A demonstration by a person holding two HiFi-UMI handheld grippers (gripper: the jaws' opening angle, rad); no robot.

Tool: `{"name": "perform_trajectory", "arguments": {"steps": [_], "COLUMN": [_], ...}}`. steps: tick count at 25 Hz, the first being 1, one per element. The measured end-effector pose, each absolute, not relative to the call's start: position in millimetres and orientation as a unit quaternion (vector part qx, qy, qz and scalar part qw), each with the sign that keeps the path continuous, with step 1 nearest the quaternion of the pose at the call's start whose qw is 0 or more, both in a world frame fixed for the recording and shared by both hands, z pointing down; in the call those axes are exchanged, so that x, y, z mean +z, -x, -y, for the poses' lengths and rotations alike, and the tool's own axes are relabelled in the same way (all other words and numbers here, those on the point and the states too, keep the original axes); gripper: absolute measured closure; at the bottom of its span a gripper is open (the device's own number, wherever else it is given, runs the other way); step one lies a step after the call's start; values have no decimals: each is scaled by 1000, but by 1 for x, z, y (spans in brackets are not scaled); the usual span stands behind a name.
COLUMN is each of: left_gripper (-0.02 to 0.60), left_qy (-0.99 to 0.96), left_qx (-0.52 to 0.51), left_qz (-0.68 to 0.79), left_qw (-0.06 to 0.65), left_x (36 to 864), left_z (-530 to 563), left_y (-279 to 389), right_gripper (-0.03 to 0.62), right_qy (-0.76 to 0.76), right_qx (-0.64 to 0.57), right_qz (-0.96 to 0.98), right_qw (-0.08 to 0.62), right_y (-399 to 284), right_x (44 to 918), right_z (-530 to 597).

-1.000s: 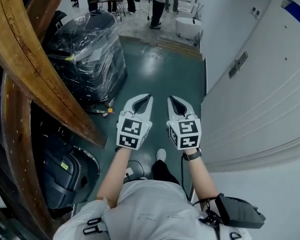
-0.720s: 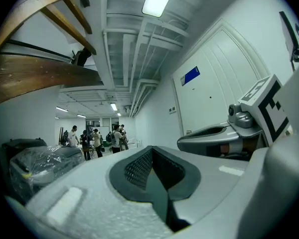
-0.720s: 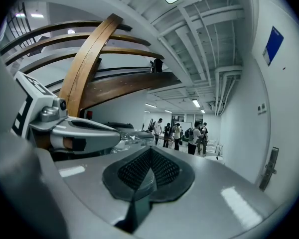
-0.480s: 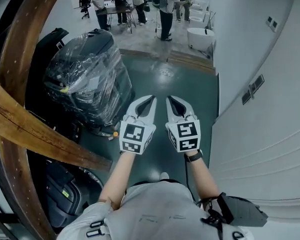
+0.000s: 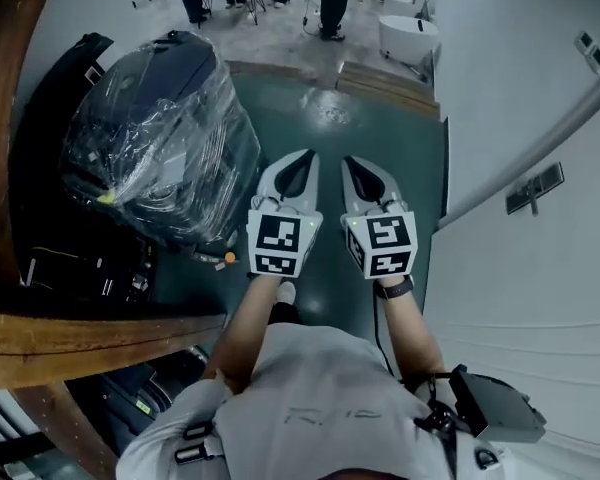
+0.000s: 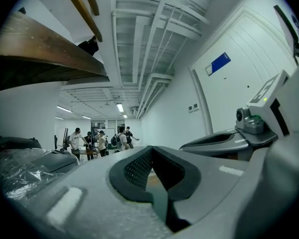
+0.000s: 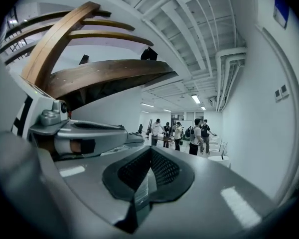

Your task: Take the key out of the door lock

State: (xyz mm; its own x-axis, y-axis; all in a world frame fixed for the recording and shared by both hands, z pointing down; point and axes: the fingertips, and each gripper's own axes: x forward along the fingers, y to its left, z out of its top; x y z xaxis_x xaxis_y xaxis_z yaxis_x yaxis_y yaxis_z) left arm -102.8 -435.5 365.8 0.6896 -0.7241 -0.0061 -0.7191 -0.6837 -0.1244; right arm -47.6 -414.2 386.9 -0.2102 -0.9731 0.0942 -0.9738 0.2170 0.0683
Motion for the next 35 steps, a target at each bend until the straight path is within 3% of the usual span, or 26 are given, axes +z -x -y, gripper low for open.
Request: {"name": "perform_trajectory", "arguments": {"steps": [7, 15, 24, 35], "left_gripper": [580, 580, 580, 580], "left_qy": [939, 960, 980, 998], "left_qx": [-24, -25, -22, -14], "left_qz": [-340, -279, -186, 32], "left_qw": [50, 24, 62, 58], "left_x": [360, 379, 363, 390], "left_z": [534, 606, 650, 608], "left_y": [83, 3, -177, -399], "right_gripper": [589, 589, 589, 589], "right_qy": [-689, -722, -793, -903], "right_qx": [18, 46, 34, 57], "right_qz": [723, 689, 608, 425], "right_qw": [37, 54, 23, 7], "right_y": [21, -51, -228, -407], "right_x": [379, 409, 400, 426], "right_z": [501, 568, 606, 548]}}
